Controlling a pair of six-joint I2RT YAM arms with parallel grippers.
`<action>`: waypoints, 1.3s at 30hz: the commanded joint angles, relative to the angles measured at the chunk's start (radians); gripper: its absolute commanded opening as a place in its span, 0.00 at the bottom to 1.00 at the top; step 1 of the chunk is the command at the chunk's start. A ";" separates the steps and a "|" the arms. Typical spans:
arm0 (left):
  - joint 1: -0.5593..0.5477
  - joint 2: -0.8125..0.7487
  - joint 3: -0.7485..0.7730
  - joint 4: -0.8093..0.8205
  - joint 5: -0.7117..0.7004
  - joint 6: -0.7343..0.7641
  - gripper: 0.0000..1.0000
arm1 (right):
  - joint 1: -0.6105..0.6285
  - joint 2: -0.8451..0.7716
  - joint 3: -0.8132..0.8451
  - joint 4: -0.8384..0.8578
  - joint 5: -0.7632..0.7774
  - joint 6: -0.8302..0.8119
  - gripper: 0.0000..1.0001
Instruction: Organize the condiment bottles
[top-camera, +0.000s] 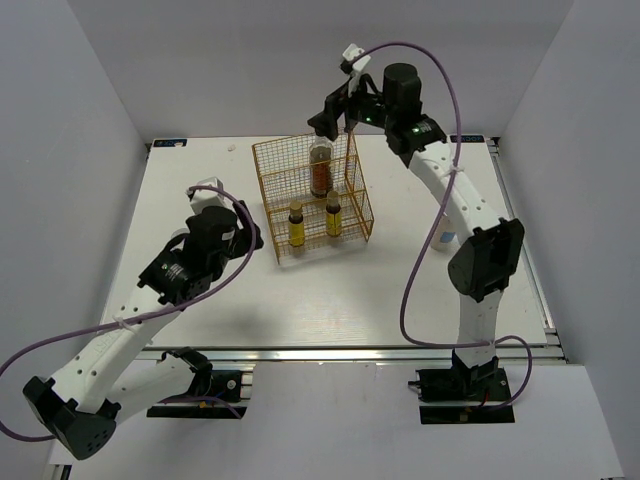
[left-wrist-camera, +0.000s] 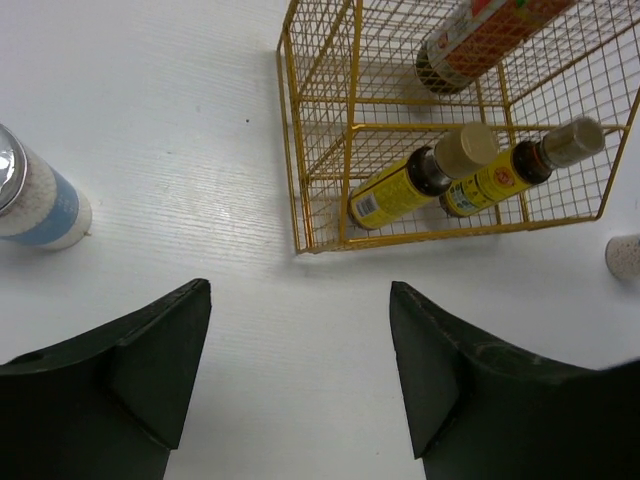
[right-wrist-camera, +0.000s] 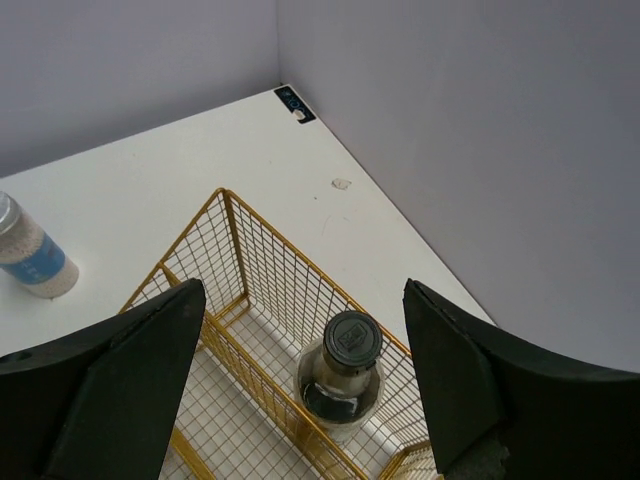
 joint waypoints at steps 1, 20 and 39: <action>-0.001 0.026 0.081 -0.075 -0.070 -0.040 0.81 | -0.039 -0.123 0.028 -0.017 0.005 0.031 0.85; 0.377 0.270 0.126 -0.392 0.053 -0.127 0.83 | -0.315 -0.513 -0.512 -0.382 -0.133 -0.179 0.82; 0.597 0.502 0.119 -0.126 0.010 0.115 0.96 | -0.341 -0.513 -0.557 -0.367 -0.183 -0.179 0.84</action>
